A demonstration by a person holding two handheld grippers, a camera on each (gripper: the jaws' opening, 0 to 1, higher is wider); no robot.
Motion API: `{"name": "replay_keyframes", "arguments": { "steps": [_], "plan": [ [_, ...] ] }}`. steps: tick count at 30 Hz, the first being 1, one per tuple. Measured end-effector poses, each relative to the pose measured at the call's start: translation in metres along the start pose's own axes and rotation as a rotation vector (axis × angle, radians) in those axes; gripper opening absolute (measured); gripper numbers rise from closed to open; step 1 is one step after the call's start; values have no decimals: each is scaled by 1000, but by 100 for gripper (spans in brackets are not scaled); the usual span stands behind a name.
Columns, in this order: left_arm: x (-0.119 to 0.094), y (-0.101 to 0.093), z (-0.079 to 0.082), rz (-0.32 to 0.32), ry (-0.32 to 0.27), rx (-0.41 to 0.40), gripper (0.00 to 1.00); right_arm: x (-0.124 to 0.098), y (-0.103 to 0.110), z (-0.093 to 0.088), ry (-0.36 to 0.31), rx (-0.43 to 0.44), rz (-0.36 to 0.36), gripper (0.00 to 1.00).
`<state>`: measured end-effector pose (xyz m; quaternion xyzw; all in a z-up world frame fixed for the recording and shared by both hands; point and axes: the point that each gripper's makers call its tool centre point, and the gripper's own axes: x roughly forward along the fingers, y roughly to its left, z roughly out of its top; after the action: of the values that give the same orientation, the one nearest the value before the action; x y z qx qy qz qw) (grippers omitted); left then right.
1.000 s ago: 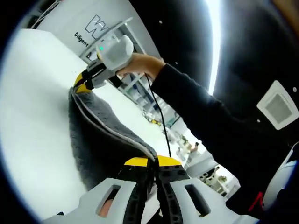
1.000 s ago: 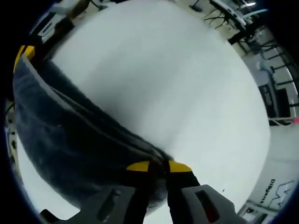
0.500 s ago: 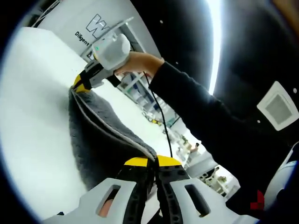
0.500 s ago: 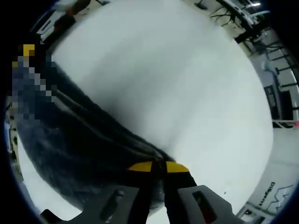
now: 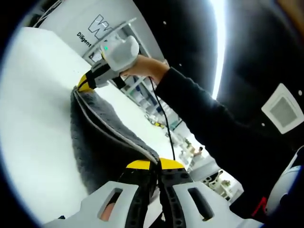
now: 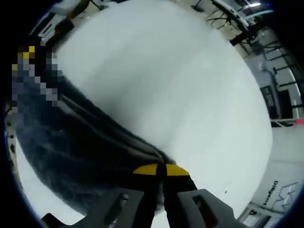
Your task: Open the folded towel by lifting each exposed corner and separating the folded layers until the towel lies flat within the target outline without major curled edges
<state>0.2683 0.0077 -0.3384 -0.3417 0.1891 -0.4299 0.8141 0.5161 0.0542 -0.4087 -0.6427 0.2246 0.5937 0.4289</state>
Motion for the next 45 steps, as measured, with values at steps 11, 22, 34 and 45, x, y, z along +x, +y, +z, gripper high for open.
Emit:
{"name": "replay_keyframes", "arguments": {
  "steps": [11, 22, 34, 45],
  "plan": [
    [0, -2, 0, 1, -7, 6, 3, -11, -2, -3, -9, 16, -25, 0],
    [4, -14, 3, -19, -6, 34, 2, -29, 0, -7, -24, 42, -68, 0],
    [8, -24, 2, -26, 2, 76, 2, -45, -1, -14, -25, 59, -127, 0],
    [16, -39, 11, -38, -8, 127, 2, -65, -1, -23, -46, 89, -181, 0]
  ]
}}
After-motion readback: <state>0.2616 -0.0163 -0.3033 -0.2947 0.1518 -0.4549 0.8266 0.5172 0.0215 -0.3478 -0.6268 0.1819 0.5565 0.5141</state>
